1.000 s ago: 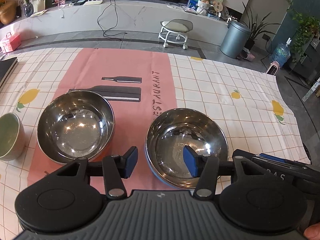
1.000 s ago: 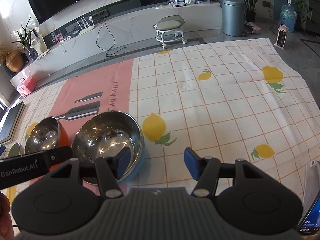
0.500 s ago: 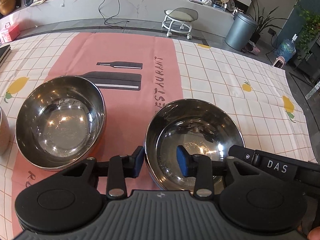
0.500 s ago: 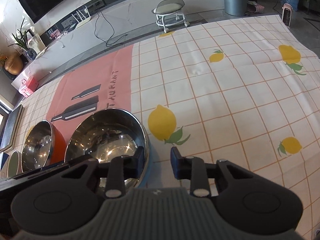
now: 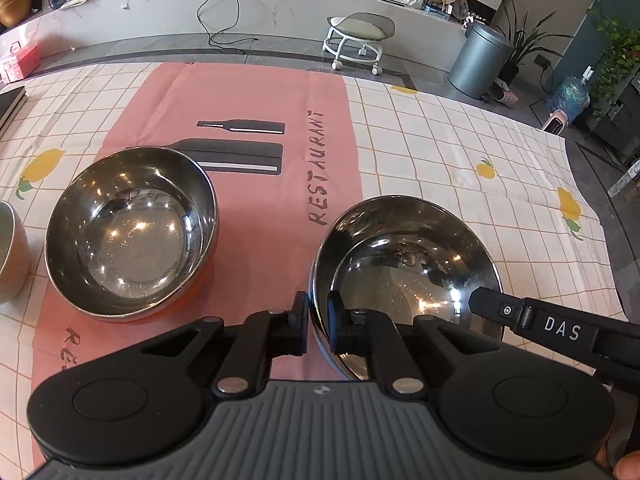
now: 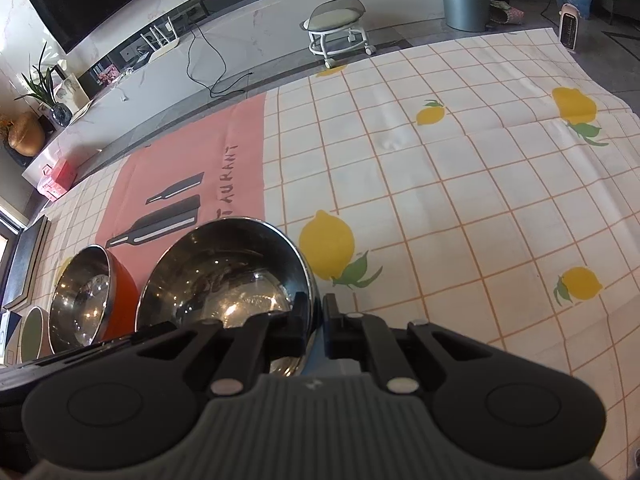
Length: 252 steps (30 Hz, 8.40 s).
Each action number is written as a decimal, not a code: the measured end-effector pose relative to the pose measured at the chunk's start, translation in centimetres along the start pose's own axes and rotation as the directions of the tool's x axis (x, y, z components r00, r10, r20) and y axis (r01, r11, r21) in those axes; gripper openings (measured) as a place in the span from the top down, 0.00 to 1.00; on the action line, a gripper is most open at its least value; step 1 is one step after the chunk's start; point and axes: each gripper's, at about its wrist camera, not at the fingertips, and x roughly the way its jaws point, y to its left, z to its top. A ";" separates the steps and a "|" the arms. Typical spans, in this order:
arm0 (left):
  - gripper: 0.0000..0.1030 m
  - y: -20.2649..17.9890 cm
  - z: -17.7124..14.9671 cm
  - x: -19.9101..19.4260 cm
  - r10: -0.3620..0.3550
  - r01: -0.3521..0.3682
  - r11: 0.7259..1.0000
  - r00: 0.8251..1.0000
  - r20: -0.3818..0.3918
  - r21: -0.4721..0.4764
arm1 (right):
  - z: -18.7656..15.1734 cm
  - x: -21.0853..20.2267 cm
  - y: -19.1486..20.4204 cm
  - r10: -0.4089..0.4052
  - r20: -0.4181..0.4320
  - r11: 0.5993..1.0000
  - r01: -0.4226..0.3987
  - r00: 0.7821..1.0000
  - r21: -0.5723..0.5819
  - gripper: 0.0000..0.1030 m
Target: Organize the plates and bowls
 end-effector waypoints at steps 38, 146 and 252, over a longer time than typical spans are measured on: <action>0.90 -2.2 -11.6 -7.3 -0.025 0.020 0.996 0.998 -0.059 -0.081 | -11.3 -10.3 -5.2 0.040 -0.098 0.999 -0.040 0.994 0.004 0.95; 0.62 17.2 4.5 0.7 0.078 -0.077 0.997 0.995 -0.056 0.026 | -0.3 6.9 17.3 0.077 -0.188 0.968 -0.119 0.979 -0.222 0.77; 0.84 -3.2 -10.3 -7.8 0.027 0.008 0.984 0.981 -0.194 0.176 | -10.4 -10.0 -0.8 -0.099 -0.166 0.961 0.051 0.981 -0.272 0.94</action>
